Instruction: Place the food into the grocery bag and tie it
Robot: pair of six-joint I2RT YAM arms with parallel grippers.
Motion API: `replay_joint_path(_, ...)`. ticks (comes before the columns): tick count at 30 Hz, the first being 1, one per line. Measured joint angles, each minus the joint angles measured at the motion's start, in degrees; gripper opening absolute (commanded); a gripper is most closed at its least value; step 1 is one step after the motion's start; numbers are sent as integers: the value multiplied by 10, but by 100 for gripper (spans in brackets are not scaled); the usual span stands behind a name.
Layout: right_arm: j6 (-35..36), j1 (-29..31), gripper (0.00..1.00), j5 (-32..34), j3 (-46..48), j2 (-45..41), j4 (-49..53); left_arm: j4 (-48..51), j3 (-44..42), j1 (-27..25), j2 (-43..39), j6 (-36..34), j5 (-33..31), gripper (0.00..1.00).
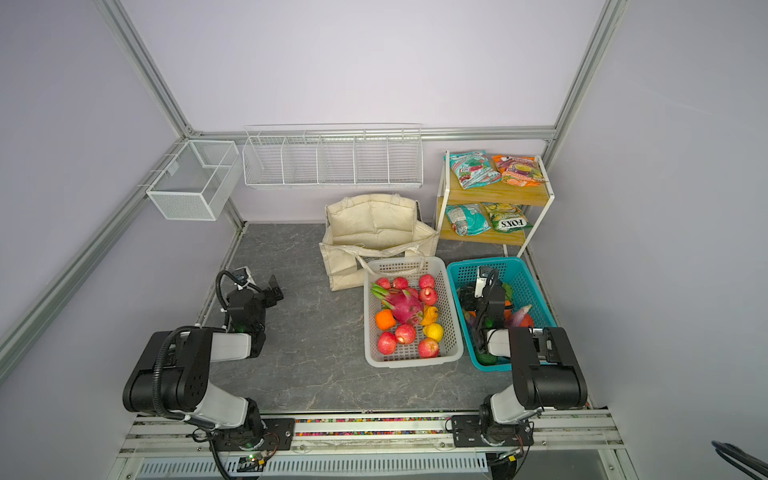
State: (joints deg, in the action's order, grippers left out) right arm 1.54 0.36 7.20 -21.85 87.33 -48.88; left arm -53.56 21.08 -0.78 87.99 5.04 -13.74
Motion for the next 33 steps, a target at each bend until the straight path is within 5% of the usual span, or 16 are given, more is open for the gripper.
replay_joint_path(7, -1, 1, 92, 19, -9, -10, 30, 26, -19, 0, -51, 5, -32, 93)
replay_joint_path(13, -68, 9, 93, 62, -216, -180, 365, 295, 44, -1, -383, 77, -88, 67)
replay_joint_path(18, -187, 20, 98, 77, -323, -312, 537, 521, 179, -1, -565, 173, -108, 65)
replay_joint_path(26, -366, 46, 99, 39, -343, -380, 812, 851, 332, -1, -502, 238, -31, 70)
replay_joint_path(33, -437, 134, 98, 10, -377, -356, 915, 925, 332, -11, -379, 275, 87, 69)
